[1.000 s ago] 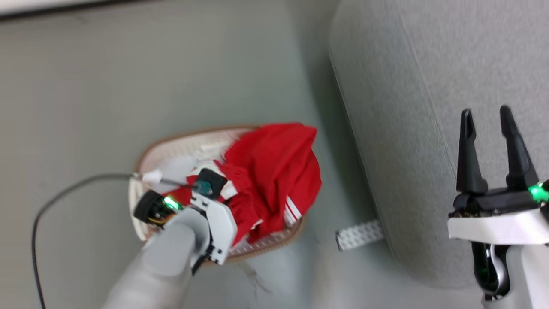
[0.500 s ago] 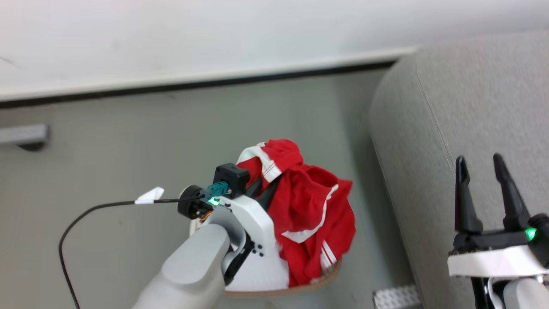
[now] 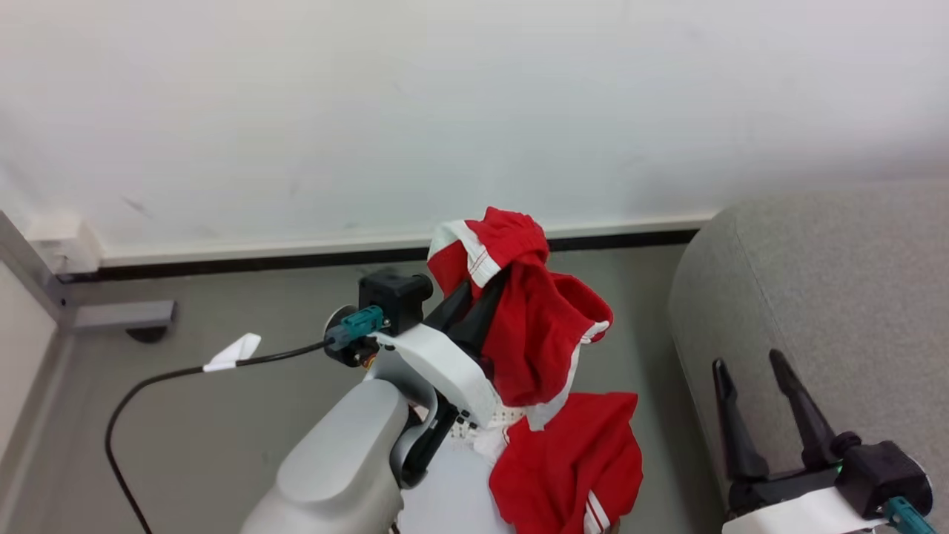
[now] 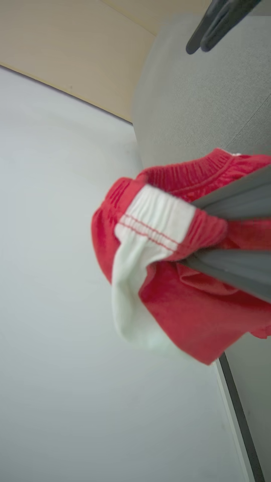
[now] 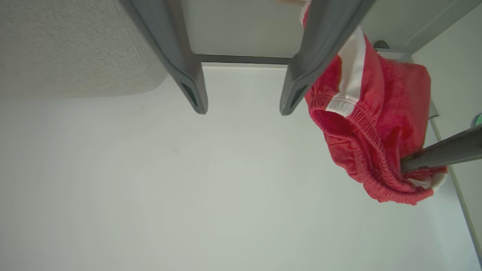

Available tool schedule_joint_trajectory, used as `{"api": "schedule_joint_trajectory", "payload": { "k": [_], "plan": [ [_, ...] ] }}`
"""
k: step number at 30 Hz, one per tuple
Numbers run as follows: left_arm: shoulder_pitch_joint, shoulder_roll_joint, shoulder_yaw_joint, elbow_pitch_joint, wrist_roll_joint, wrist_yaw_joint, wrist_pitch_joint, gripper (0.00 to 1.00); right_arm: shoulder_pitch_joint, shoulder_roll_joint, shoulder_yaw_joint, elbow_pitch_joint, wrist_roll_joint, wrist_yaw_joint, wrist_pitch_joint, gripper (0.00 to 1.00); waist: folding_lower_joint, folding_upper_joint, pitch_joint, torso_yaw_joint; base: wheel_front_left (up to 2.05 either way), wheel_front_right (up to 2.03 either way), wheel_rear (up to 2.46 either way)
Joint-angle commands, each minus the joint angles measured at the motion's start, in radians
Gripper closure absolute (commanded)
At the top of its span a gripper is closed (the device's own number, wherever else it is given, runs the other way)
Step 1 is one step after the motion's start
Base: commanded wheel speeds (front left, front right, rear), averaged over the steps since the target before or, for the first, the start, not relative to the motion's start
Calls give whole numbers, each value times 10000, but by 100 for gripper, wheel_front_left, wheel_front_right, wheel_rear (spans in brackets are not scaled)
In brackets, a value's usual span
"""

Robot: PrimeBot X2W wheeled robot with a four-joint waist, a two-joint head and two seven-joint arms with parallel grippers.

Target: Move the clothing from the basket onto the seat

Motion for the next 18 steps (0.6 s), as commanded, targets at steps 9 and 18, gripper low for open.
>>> {"api": "schedule_joint_trajectory", "payload": {
  "k": [9,18],
  "plan": [
    [419,220,250,-774,-213,272,-8,100,270,-145,525,-42,224,4,4,0,3,0,-377,194,0,0,0],
    [523,270,298,-894,-460,357,54,100,232,-273,1307,123,310,4,4,0,3,0,-404,276,0,0,0]
  ]
}}
